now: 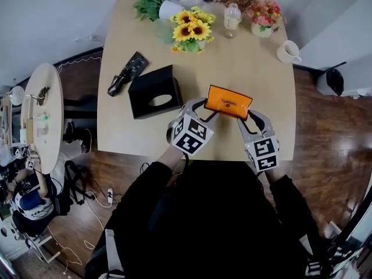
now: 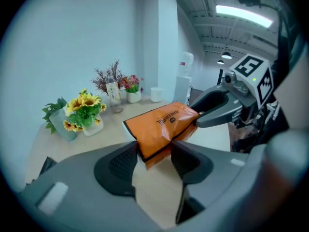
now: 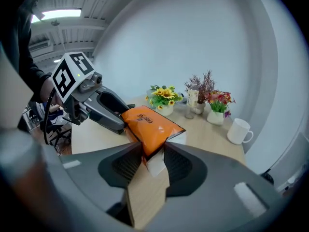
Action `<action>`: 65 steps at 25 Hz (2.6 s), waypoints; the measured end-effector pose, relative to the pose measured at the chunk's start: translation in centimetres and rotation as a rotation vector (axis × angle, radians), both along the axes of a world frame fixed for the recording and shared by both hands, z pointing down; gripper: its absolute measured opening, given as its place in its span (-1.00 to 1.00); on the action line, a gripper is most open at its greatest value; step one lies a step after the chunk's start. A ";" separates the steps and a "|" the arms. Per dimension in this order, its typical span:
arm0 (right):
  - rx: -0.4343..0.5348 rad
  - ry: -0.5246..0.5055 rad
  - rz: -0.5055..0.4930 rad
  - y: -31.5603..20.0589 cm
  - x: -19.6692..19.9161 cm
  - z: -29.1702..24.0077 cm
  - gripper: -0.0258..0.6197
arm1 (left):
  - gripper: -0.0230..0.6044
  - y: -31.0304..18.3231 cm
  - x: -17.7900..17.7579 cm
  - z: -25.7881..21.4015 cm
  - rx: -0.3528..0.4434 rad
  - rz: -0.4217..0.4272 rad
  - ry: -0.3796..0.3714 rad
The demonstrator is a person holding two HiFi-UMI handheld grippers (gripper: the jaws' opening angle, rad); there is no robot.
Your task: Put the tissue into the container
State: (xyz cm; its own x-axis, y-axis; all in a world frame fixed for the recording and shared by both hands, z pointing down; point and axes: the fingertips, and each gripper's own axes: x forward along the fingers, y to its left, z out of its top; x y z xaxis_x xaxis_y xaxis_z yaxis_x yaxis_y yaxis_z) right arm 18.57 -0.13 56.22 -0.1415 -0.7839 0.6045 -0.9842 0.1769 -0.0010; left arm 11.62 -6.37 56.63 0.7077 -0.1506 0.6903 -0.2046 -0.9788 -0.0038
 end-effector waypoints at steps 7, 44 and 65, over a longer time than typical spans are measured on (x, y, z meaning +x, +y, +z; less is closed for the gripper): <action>0.089 0.010 -0.145 -1.0 -3.1 -5.8 -0.48 | -0.33 0.1 -4.2 -6.4 0.086 -0.085 0.083; 0.270 0.113 -0.649 -6.9 -20.5 -16.0 -0.51 | -0.36 -1.8 -23.0 -15.9 0.287 -0.543 0.158; 0.245 0.085 -0.601 -10.6 -21.2 -13.3 -0.52 | -0.36 -5.5 -23.8 -13.5 0.265 -0.544 0.124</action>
